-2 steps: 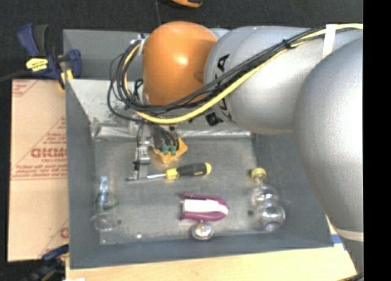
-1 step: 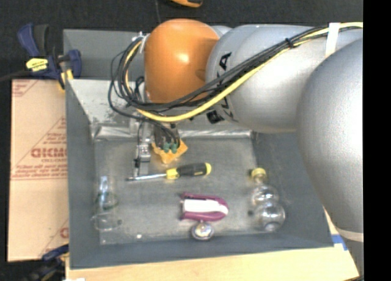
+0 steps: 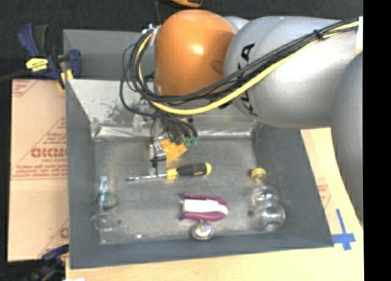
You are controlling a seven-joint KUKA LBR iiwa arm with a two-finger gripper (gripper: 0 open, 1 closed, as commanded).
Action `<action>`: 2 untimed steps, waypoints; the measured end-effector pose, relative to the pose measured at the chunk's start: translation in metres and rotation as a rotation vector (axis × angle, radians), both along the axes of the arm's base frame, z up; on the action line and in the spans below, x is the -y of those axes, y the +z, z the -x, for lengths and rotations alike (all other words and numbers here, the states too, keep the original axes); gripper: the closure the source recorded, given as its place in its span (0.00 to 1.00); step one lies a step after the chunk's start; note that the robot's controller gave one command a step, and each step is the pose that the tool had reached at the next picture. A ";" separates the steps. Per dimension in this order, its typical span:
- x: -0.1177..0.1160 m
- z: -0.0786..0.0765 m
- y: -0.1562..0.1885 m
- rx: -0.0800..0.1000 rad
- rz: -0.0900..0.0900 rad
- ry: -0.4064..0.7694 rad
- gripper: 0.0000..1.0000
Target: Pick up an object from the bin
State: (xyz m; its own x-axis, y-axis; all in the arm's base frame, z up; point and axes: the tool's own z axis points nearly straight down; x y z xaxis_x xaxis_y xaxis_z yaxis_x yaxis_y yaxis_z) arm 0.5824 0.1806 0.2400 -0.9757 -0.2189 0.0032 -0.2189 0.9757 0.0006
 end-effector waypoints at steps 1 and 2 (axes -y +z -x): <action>0.016 -0.012 0.006 0.013 -0.003 0.140 0.00; 0.055 0.006 -0.022 0.010 -0.004 -0.189 0.00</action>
Offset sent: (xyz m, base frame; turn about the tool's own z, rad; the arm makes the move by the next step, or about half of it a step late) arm -0.0251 -0.0896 -0.0437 0.3552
